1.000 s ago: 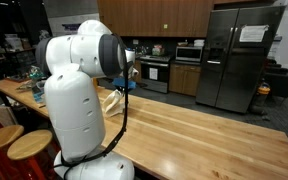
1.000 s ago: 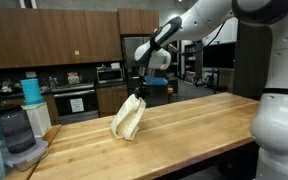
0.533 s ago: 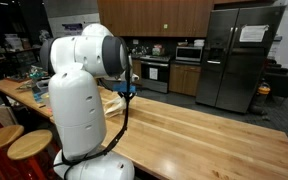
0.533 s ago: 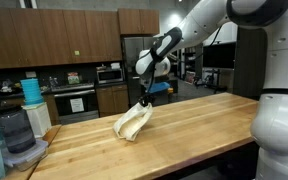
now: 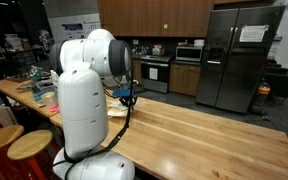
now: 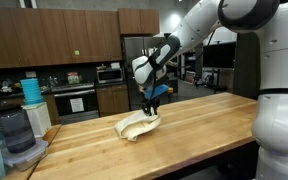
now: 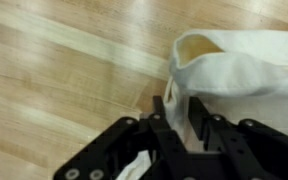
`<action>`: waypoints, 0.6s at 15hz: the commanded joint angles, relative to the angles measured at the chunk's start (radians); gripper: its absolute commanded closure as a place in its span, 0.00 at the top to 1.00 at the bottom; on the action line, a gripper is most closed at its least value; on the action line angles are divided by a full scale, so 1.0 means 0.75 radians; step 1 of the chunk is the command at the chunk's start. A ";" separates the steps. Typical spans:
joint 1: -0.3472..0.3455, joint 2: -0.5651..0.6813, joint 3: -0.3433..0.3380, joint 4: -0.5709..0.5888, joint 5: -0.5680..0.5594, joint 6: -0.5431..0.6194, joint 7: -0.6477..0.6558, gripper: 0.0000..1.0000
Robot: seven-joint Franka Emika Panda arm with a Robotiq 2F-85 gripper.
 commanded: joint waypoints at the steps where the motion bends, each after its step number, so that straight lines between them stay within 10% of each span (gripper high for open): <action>1: 0.039 -0.028 -0.004 0.046 -0.090 -0.105 0.109 0.64; 6: 0.082 -0.105 0.021 0.068 -0.185 -0.098 0.244 0.98; 9: 0.089 -0.101 0.038 0.086 -0.187 -0.027 0.293 1.00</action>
